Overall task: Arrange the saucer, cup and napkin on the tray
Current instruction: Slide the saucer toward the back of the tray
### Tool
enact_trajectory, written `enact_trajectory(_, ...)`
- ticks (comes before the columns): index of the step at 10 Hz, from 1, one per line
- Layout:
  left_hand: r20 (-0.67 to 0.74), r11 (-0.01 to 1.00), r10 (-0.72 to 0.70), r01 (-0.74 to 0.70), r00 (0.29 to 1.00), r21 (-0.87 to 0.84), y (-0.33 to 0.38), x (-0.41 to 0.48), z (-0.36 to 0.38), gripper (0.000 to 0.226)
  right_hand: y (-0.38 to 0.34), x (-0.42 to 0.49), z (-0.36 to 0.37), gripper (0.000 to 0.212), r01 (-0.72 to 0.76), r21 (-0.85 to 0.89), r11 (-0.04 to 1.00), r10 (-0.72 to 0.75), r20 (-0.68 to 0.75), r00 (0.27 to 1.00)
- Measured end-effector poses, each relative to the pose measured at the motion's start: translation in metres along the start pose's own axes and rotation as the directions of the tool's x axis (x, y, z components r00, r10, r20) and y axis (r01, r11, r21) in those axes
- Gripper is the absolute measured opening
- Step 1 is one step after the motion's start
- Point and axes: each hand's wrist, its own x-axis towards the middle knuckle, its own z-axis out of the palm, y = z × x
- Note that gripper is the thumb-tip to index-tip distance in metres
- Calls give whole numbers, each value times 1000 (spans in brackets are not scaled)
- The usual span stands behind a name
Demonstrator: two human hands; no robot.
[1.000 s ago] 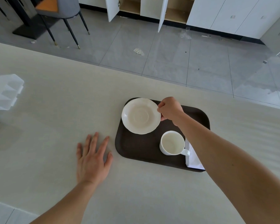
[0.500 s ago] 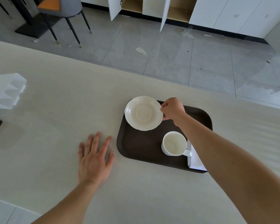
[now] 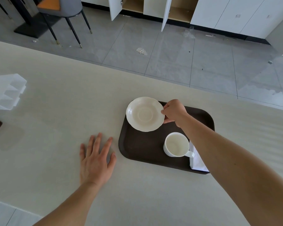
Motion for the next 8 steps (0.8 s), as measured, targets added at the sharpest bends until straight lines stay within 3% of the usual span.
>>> enact_trajectory(8,-12,1000,5,-5,1000,-5,-1,1,3,60,-1,-5,1,16,-42,109,993,31,102,994)
